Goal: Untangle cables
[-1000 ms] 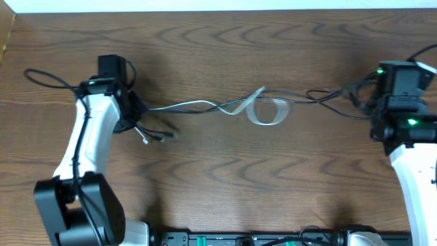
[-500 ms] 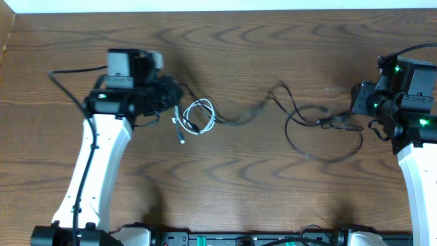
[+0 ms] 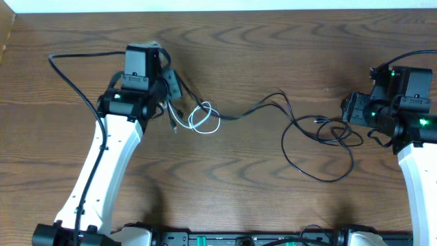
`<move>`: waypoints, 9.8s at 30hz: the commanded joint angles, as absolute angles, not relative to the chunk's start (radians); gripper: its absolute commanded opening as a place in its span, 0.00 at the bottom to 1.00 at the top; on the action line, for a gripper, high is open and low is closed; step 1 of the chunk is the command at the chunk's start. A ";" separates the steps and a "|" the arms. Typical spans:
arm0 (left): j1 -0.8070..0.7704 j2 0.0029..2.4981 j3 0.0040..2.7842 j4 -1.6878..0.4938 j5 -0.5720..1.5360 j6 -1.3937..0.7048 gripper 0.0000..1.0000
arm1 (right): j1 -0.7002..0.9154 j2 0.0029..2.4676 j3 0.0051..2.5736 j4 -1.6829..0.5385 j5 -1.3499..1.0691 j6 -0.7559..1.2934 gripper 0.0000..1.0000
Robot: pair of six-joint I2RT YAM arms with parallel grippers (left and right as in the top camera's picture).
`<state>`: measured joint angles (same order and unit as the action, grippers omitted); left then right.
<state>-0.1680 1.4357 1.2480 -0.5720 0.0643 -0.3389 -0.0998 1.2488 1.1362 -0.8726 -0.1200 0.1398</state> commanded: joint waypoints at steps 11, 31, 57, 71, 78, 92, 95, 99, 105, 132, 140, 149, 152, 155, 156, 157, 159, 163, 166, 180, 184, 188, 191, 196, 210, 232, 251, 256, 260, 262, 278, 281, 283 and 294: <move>-0.220 1.438 1.287 -0.521 0.313 -0.360 0.92 | -0.104 1.250 1.148 -0.878 -0.111 0.114 0.73; -0.608 1.815 1.267 -0.327 0.321 -0.765 0.94 | -0.104 1.250 1.148 -0.937 -0.110 0.114 0.80; -0.645 1.942 1.266 0.007 -0.181 -1.160 0.93 | -0.104 1.250 1.148 -0.984 -0.112 0.115 0.80; -0.469 1.846 1.266 -0.044 -0.273 -0.798 0.07 | -0.104 1.250 1.148 -1.005 -0.112 0.115 0.81; -0.254 1.679 1.266 -0.204 0.040 -0.766 0.10 | -0.104 1.250 1.148 -0.978 -0.236 0.134 0.86; -0.451 1.684 1.266 -0.523 0.316 -0.038 0.89 | -0.103 1.306 1.147 -0.936 -0.384 0.134 0.86; -0.507 1.692 1.266 -0.498 0.223 0.072 0.88 | -0.103 1.310 1.147 -0.937 -0.384 0.133 0.85; -0.561 1.739 1.266 -0.439 0.193 0.207 0.88 | -0.103 1.309 1.147 -0.937 -0.384 0.133 0.85; -0.569 1.798 1.266 -0.353 0.193 0.213 0.66 | -0.103 1.309 1.147 -0.938 -0.384 0.134 0.85; -0.569 1.845 1.275 -0.381 0.194 0.136 0.08 | -0.103 1.309 1.147 -0.937 -0.384 0.133 0.84; -0.554 1.523 1.304 -0.263 0.384 -0.146 0.07 | -0.103 1.309 1.147 -0.932 -0.385 0.133 0.90; -0.520 1.342 1.304 -0.185 0.412 -0.269 0.08 | -0.103 1.309 1.147 -0.932 -0.528 0.131 0.99; -0.520 1.341 1.304 -0.093 0.480 -0.323 0.07 | -0.103 1.309 1.147 -0.932 -0.645 0.076 0.99; -0.520 1.341 1.304 -0.012 0.513 -0.385 0.08 | -0.103 1.309 1.147 -0.933 -0.721 0.033 0.99; -0.520 1.341 1.304 -0.001 0.513 -0.395 0.08 | -0.103 1.309 1.147 -0.933 -0.744 0.017 0.99; -0.520 1.341 1.304 -0.001 0.514 -0.408 0.07 | -0.103 1.309 1.147 -0.931 -0.767 0.002 0.99; -0.520 1.341 1.304 -0.002 0.561 -0.414 0.07 | -0.098 1.309 1.147 -0.908 -0.789 -0.002 0.99; -0.520 1.341 1.304 -0.002 0.623 -0.415 0.07 | -0.061 1.309 1.147 -0.789 -0.789 -0.001 0.99; -0.520 1.341 1.304 -0.002 0.680 -0.418 0.07 | -0.013 1.309 1.147 -0.696 -0.789 -0.002 0.99; -0.520 1.341 1.304 0.002 0.651 -0.427 0.07 | 0.220 1.310 1.145 -0.658 -0.574 -0.001 0.99; -0.520 1.341 1.304 0.010 0.590 -0.431 0.07 | 0.245 1.314 1.143 -0.742 -0.475 0.062 0.99; -0.520 1.341 1.304 0.079 0.589 -0.525 0.08 | 0.278 1.337 1.124 -0.752 -0.470 0.093 0.99; -0.520 1.341 1.304 0.126 0.581 -0.548 0.07 | 0.291 1.371 1.111 -0.743 -0.466 0.112 0.99; -0.520 1.341 1.304 0.198 0.564 -0.632 0.08 | 0.295 1.473 1.108 -0.677 -0.344 0.272 0.99; -0.520 1.287 1.304 0.278 0.522 -0.642 0.07 | 0.302 1.696 1.108 -0.189 -0.392 0.351 0.96; -0.520 1.287 1.304 0.267 0.522 -0.641 0.08 | 0.412 1.770 1.107 -0.016 -0.305 0.403 0.47; -0.520 1.308 1.299 -0.320 -0.230 -0.231 0.08 | 0.165 1.572 1.108 -0.584 0.244 0.249 0.01; -0.520 1.308 1.298 -0.360 -0.256 -0.217 0.07 | 0.022 1.472 1.108 -0.622 0.388 0.220 0.01; -0.520 1.307 1.298 -0.362 -0.305 -0.218 0.07 | -0.082 1.425 1.108 -0.620 0.537 0.221 0.01; -0.520 1.307 1.298 -0.362 -0.324 -0.218 0.07 | -0.120 1.407 1.109 -0.617 0.558 0.223 0.01; -0.523 1.330 1.297 -0.286 0.494 -0.292 0.64 | -0.149 1.391 1.109 -0.505 -0.096 0.204 0.01; -0.522 1.330 1.297 -0.293 0.464 -0.250 0.67 | -0.149 1.391 1.109 -0.523 -0.046 0.178 0.01; -0.520 1.329 1.297 -0.354 0.342 -0.232 0.67 | -0.150 1.391 1.109 -0.561 0.138 0.227 0.01; -0.364 1.330 1.297 -0.746 -0.015 -0.233 0.67 | -0.156 1.391 1.109 -0.506 -0.155 0.121 0.47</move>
<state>-0.4225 1.3277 1.2900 -0.7139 0.0605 -0.2447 -0.1551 1.4036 1.1004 -0.5098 0.0914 0.2230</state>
